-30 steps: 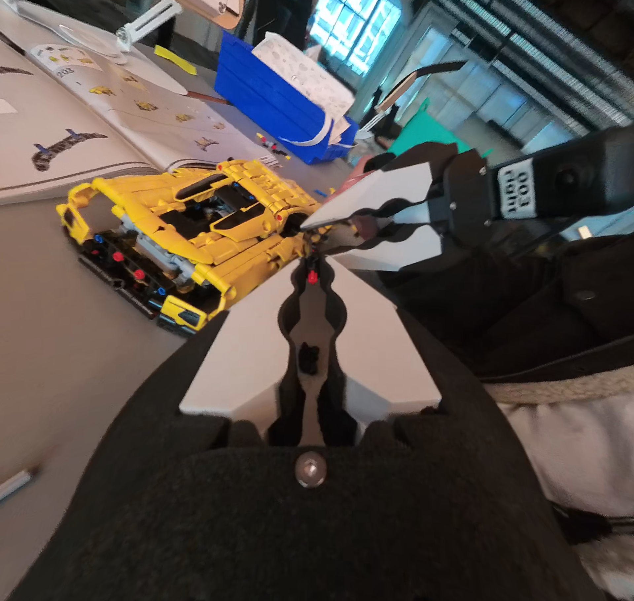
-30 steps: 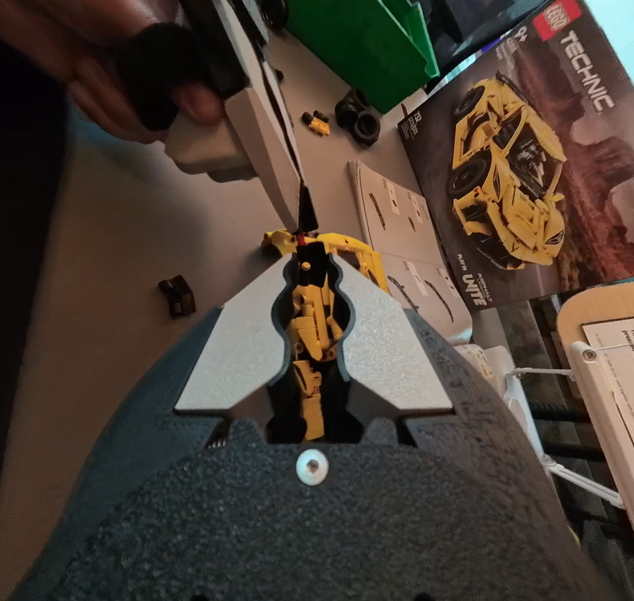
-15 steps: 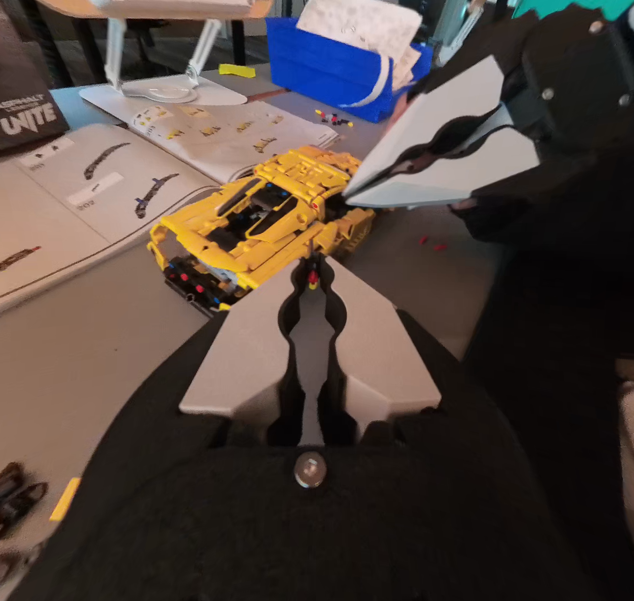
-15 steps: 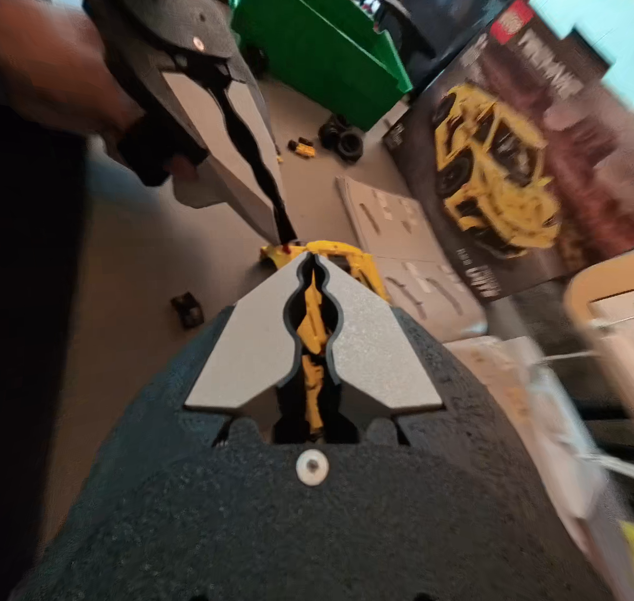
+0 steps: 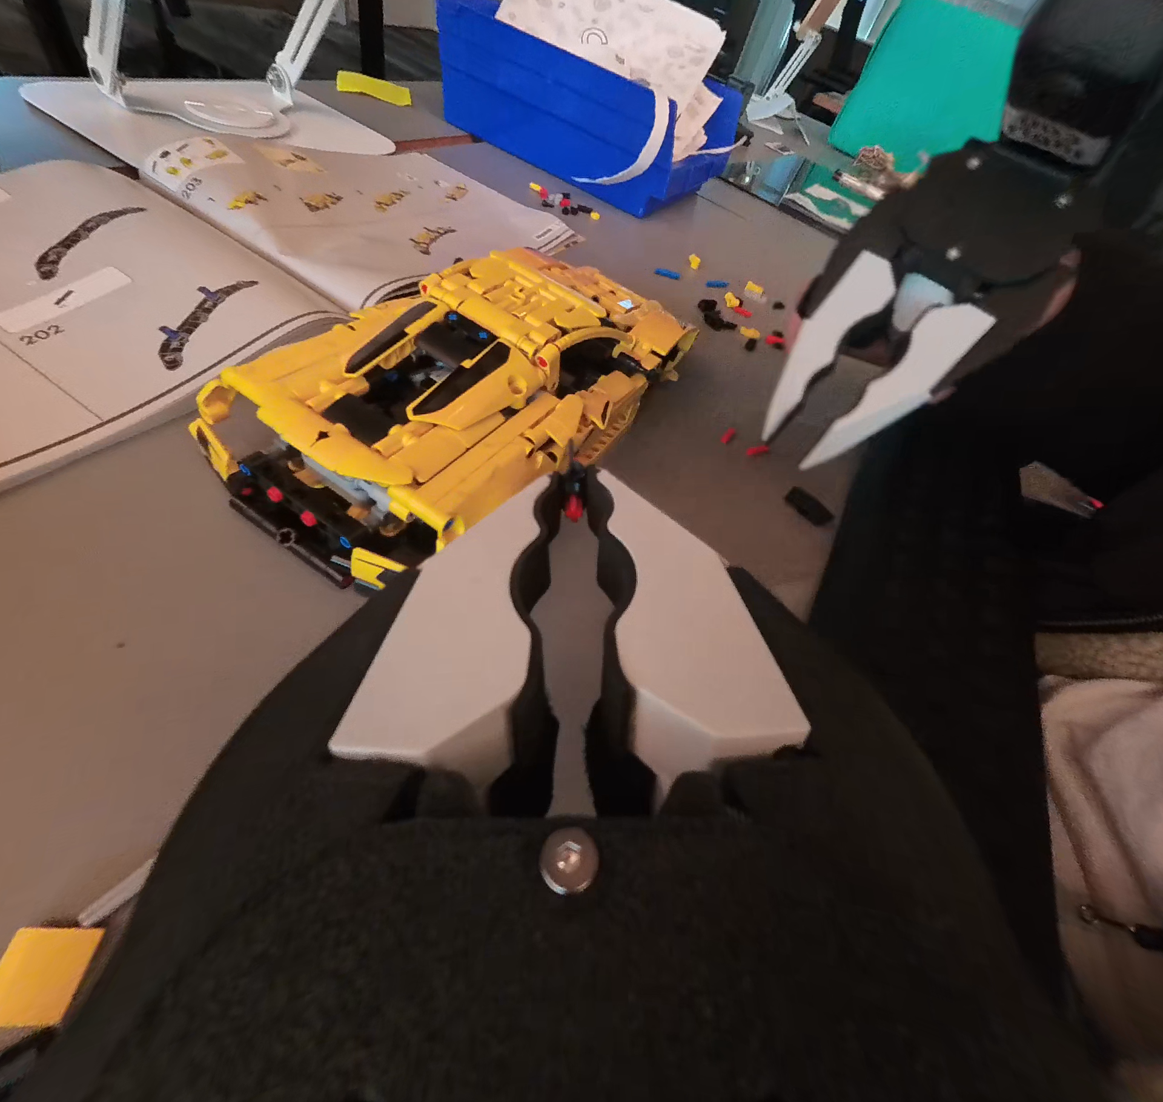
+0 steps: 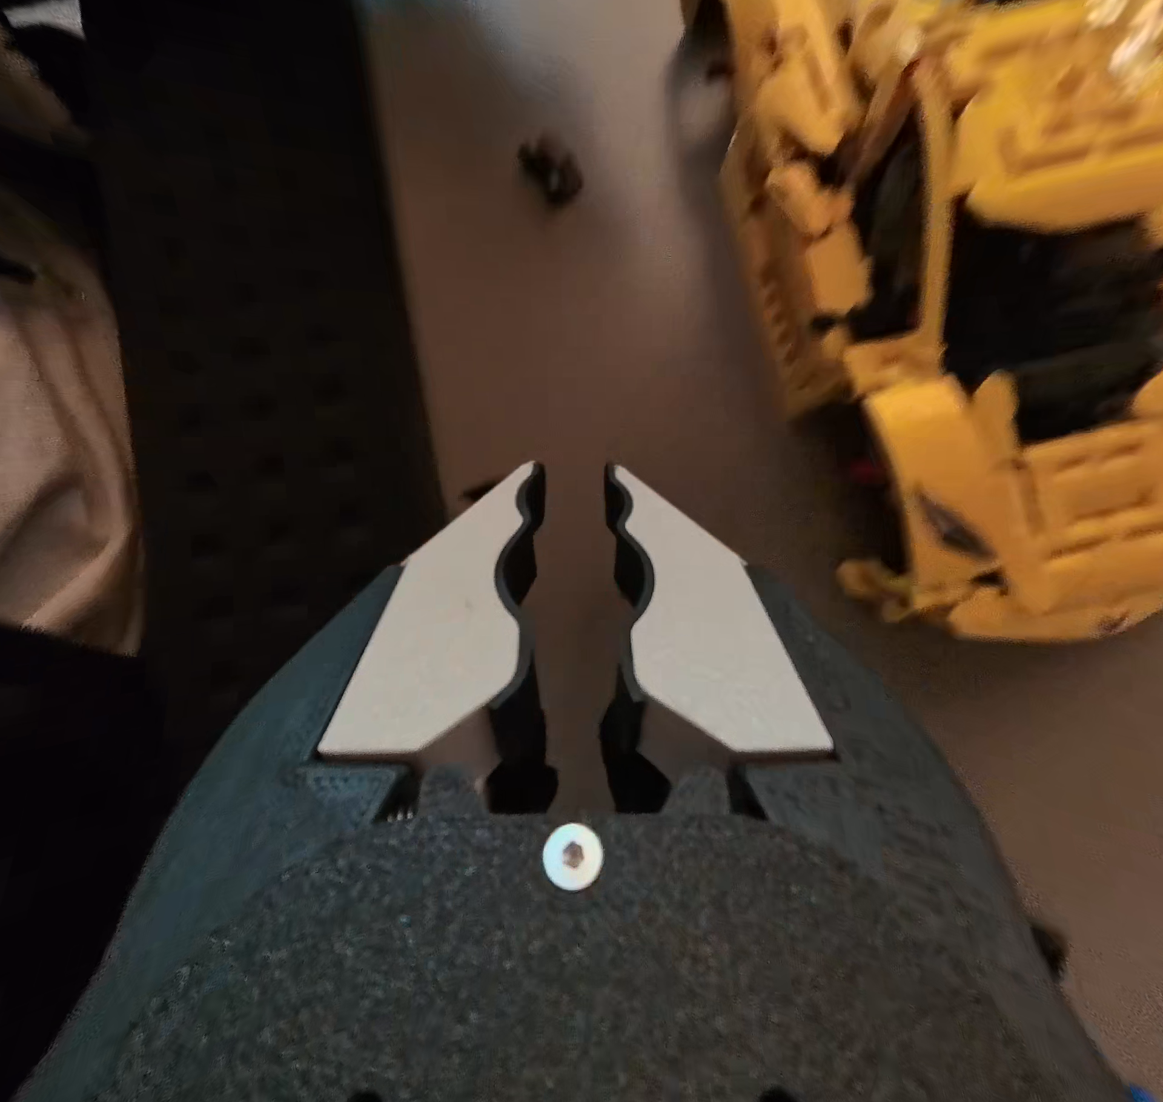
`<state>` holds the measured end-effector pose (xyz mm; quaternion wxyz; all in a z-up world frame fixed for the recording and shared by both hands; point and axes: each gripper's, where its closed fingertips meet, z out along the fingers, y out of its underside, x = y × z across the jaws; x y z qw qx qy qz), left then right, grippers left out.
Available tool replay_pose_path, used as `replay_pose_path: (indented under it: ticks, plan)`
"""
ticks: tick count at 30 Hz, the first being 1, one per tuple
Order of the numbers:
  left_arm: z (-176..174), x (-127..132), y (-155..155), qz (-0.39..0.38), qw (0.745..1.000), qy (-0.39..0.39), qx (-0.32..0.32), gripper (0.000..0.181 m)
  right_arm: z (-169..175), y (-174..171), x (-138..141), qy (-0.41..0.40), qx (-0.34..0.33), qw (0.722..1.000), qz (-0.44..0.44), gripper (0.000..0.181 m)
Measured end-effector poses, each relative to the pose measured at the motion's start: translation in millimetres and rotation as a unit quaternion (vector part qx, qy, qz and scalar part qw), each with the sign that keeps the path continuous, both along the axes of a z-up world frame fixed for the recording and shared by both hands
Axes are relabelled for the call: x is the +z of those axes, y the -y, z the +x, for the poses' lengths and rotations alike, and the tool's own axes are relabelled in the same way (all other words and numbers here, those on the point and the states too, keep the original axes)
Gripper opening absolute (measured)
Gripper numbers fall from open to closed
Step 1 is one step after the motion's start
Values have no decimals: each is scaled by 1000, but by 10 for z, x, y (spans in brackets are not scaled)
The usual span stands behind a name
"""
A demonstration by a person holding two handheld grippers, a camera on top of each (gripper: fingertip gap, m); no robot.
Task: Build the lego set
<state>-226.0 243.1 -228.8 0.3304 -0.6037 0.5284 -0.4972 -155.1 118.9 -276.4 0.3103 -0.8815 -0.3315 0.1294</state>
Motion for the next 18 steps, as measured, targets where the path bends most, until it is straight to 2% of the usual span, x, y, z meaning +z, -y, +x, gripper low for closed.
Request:
replay_pose_path:
  ticks: [4, 10, 14, 18]
  plan:
    - [-2, 16, 15, -12, 1000, 6, -3, 7, 34, 206, -139, -5, -23, 999, -26, 23]
    - [-1, 3, 41, -19, 1000, 4, -8, 7, -87, 36, -36, -23, 39, 998, 34, 16]
    - [-2, 2, 42, -17, 1000, 4, -7, 7, -141, -22, -152, -47, 83, 994, -52, 16]
    - [-6, 8, 46, -27, 1000, 7, -10, 7, -127, 17, -231, -31, 89, 991, -94, 23]
